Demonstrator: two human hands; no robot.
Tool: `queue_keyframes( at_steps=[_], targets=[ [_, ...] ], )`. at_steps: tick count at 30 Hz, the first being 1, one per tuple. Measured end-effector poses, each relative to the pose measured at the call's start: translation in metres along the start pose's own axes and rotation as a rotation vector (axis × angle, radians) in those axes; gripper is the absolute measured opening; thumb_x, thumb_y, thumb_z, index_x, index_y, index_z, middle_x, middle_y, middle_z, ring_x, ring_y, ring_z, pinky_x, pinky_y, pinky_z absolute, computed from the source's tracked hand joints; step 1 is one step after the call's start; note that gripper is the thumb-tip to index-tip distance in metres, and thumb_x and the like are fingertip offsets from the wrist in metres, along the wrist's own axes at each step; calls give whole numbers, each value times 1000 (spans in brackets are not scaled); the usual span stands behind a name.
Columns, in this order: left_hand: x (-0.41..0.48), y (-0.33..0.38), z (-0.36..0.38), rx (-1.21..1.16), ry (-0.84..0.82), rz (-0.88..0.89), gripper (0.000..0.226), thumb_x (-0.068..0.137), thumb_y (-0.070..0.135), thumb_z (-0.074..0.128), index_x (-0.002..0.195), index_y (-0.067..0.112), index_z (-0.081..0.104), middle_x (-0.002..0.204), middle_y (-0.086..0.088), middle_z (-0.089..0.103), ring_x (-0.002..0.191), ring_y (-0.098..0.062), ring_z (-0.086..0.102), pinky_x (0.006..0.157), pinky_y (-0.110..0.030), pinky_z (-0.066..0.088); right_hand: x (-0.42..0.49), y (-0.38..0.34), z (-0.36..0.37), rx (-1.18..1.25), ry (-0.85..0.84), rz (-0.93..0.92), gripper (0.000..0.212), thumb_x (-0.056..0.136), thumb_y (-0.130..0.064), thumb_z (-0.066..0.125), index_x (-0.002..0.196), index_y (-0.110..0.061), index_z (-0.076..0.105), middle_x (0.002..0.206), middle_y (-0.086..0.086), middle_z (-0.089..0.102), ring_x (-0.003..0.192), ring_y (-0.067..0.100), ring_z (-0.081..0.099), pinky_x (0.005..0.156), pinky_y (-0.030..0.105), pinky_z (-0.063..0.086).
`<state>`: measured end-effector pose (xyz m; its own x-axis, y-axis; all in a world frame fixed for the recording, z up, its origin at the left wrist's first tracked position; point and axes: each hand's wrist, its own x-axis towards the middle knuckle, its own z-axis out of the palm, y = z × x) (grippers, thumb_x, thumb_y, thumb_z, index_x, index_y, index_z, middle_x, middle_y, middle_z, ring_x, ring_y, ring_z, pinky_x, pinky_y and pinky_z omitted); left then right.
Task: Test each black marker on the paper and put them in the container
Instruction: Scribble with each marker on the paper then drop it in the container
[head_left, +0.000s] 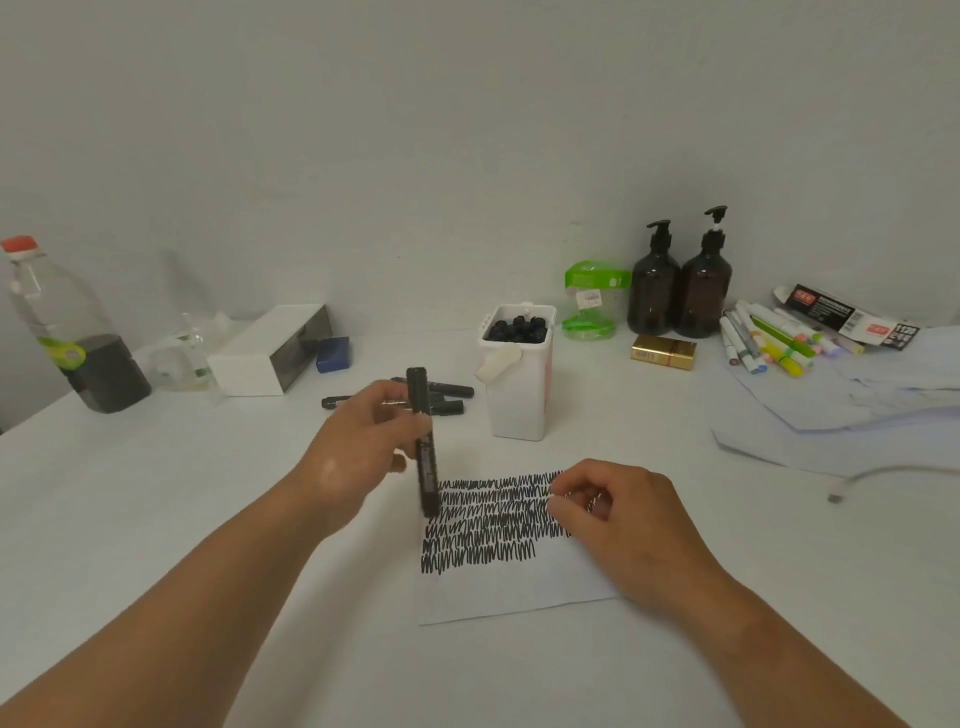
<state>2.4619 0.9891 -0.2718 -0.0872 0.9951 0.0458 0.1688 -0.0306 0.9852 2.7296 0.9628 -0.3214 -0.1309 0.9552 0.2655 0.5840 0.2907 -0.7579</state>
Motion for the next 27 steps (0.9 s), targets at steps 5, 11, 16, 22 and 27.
queue_keyframes(
  at_steps=[5,11,16,22,27],
  targets=[
    [-33,-15,25,-310,-120,-74,21,79,10,72,99,16,71,89,-15,71,73,-23,67,67,-35,53,-4,-6,-3,141,-91,-48,16,81,-51,74,93,-41,72,81,-28,69,66,3,59,65,9,44],
    [-47,-32,41,-502,-235,-80,20,76,0,73,94,5,64,97,-23,70,85,-34,70,73,-36,59,-7,-8,5,159,-235,-53,31,77,-50,75,105,-45,62,94,-20,75,83,1,67,71,11,46],
    [-52,-38,34,-24,-163,87,17,75,13,78,85,23,68,96,-4,77,85,-23,72,78,-34,57,-3,-5,2,339,-195,9,20,80,-31,80,97,-40,74,83,-9,77,68,4,65,71,27,54],
    [-63,-38,47,575,-280,488,21,100,24,58,119,27,66,94,13,66,85,-7,59,77,-21,47,-5,-13,5,568,-198,-4,16,75,-25,78,90,-27,76,71,6,69,60,17,59,57,33,50],
    [-70,-32,60,610,-269,527,29,103,41,41,97,19,60,76,14,55,68,-6,50,65,-25,43,-12,-26,17,676,-231,15,18,78,-31,76,86,-18,66,54,1,52,49,17,42,46,25,36]
  ],
)
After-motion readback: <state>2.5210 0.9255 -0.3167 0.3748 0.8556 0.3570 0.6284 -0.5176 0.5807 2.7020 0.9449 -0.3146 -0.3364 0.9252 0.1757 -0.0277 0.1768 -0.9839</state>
